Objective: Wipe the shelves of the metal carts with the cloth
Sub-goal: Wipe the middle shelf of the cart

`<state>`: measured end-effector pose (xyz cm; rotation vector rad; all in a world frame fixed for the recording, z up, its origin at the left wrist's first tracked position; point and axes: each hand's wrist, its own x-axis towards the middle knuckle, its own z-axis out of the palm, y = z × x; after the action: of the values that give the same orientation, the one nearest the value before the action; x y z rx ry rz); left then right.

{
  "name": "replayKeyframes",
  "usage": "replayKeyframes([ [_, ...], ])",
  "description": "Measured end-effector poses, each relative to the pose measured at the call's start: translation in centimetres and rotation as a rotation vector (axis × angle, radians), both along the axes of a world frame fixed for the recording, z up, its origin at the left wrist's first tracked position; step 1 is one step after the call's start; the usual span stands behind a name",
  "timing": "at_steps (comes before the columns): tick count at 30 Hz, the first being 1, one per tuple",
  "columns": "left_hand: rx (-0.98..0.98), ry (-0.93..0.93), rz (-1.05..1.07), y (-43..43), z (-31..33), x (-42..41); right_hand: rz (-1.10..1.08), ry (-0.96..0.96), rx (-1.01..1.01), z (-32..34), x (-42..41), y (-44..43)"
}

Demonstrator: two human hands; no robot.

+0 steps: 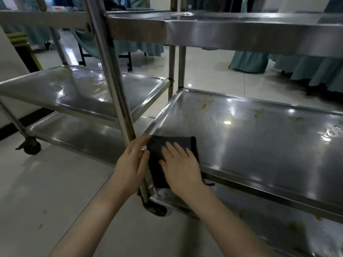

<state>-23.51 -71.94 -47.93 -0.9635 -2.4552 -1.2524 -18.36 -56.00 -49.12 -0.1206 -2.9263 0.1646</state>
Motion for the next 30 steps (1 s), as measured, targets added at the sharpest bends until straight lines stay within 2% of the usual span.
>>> replayKeyframes([
  [2, -0.029, -0.033, -0.052, 1.3, 0.1, -0.8, -0.036, 0.071, -0.036, -0.1, 2.9, 2.2],
  [5, 0.002, -0.050, -0.051, 2.7, 0.0, -2.1, -0.018, -0.015, -0.081, 0.3, 3.2, 4.1],
  [10, 0.104, -0.049, -0.025, 3.4, -0.2, -2.8, 0.099, -0.260, -0.116, 0.9, -6.5, 3.9],
  [12, 0.124, -0.041, -0.038, 3.3, -0.4, -2.9, 0.124, -0.285, -0.085, 0.9, -11.1, 4.4],
  [16, 0.077, -0.023, -0.037, 3.2, -1.0, -3.2, 0.018, -0.301, -0.062, 2.2, -18.2, 5.7],
  [18, 0.067, -0.024, -0.025, 3.2, -0.9, -3.0, 0.013, -0.288, -0.068, 2.1, -18.4, 5.7],
  [22, 0.077, -0.032, -0.056, 3.0, -0.8, -2.8, 0.277, -0.134, -0.064, -0.6, -13.0, 5.8],
  [24, 0.075, -0.010, -0.055, 3.1, -0.9, -2.9, 0.330, -0.136, -0.103, -1.3, -11.6, 6.3],
  [26, 0.078, -0.006, -0.052, 3.2, -1.0, -3.1, 0.279, -0.147, -0.086, -1.2, -13.2, 7.1],
  [30, 0.059, -0.059, -0.024, 3.3, -1.0, -3.2, -0.040, -0.248, -0.058, 0.8, -19.2, 7.9],
])
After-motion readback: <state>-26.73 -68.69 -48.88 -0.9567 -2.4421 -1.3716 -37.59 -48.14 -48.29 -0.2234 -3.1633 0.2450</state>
